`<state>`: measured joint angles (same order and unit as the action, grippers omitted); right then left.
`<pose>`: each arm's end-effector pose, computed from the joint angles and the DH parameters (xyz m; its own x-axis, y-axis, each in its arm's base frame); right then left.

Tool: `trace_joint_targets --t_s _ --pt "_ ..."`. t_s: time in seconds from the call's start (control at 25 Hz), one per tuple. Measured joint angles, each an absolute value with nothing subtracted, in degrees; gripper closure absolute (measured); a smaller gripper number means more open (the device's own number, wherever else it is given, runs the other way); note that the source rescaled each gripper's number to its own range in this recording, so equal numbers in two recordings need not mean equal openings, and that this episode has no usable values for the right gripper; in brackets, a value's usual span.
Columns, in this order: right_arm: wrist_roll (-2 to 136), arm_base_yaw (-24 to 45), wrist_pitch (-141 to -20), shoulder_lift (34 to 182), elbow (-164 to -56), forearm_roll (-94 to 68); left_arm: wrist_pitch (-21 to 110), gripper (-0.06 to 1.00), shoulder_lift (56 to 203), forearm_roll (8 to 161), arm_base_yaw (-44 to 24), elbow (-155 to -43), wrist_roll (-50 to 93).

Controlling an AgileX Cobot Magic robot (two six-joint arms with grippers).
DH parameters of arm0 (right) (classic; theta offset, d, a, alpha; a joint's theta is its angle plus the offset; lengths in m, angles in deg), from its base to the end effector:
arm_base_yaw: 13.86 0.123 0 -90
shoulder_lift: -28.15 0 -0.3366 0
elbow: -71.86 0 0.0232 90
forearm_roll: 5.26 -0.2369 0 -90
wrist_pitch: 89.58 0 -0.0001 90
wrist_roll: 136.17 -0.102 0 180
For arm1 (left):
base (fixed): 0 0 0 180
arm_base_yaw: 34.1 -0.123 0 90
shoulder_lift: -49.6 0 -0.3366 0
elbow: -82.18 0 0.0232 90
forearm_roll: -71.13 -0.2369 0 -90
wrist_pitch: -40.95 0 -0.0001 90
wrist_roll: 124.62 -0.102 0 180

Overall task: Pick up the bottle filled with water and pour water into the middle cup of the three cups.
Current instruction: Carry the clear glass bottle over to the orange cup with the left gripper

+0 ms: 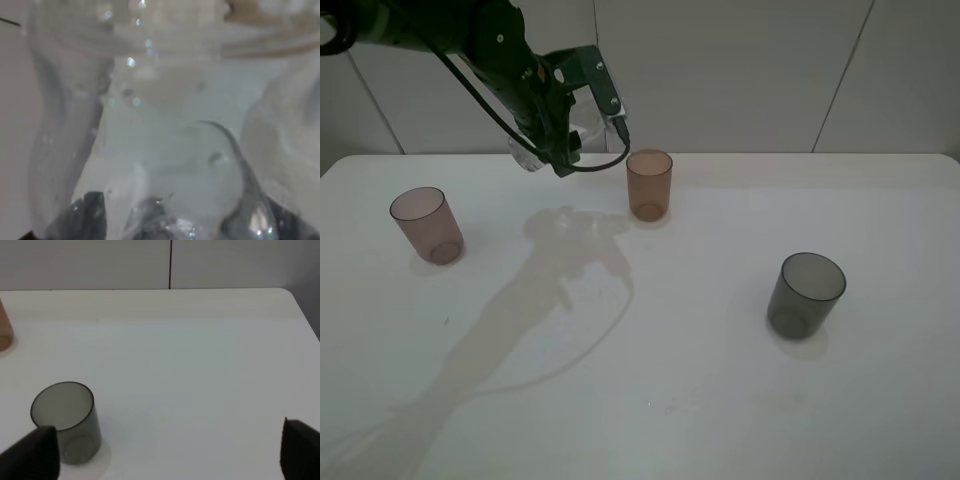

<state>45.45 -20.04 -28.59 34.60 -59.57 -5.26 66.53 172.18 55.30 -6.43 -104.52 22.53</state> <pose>-0.0617 0.0067 0.2708 -0.4388 0.0191 -0.8984 0.0953 0.9951 -0.0254 0.4207 -0.2070 0.2458 -0.1753 0.9146 -0.3644 0.7705 0.3579 0.5275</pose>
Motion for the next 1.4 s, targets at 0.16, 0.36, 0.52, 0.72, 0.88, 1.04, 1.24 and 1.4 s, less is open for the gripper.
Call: trace_joint_targets --t_s 0.16,0.36,0.52,0.72,0.88,1.04,1.24,1.4 --pt "45.45 -20.04 -28.59 34.60 -59.57 -5.26 68.24 0.93 173.28 53.53 -5.44 -104.63 22.59" --pt "45.45 -20.04 -28.59 34.60 -59.57 -5.26 71.35 0.93 175.50 50.16 -4.65 -106.19 22.59" --pt "45.45 -20.04 -28.59 34.60 -59.57 -5.26 73.06 0.93 175.80 46.63 -4.17 -107.45 22.59" --pt "45.45 -20.04 -28.59 34.60 -59.57 -5.26 73.11 0.93 176.14 44.24 -3.57 -107.98 22.59" --pt "45.45 -20.04 -28.59 34.60 -59.57 -5.26 73.49 0.93 176.56 42.53 -3.28 -108.11 22.59" --pt "45.45 -20.04 -28.59 34.60 -59.57 -5.26 75.96 0.93 177.67 40.64 -2.68 -109.72 22.79" --pt "45.45 -20.04 -28.59 34.60 -59.57 -5.26 78.95 0.93 178.82 39.02 -2.12 -111.87 23.45" --pt "45.45 -20.04 -28.59 34.60 -59.57 -5.26 78.71 0.93 179.20 38.55 -1.80 -112.01 23.64"
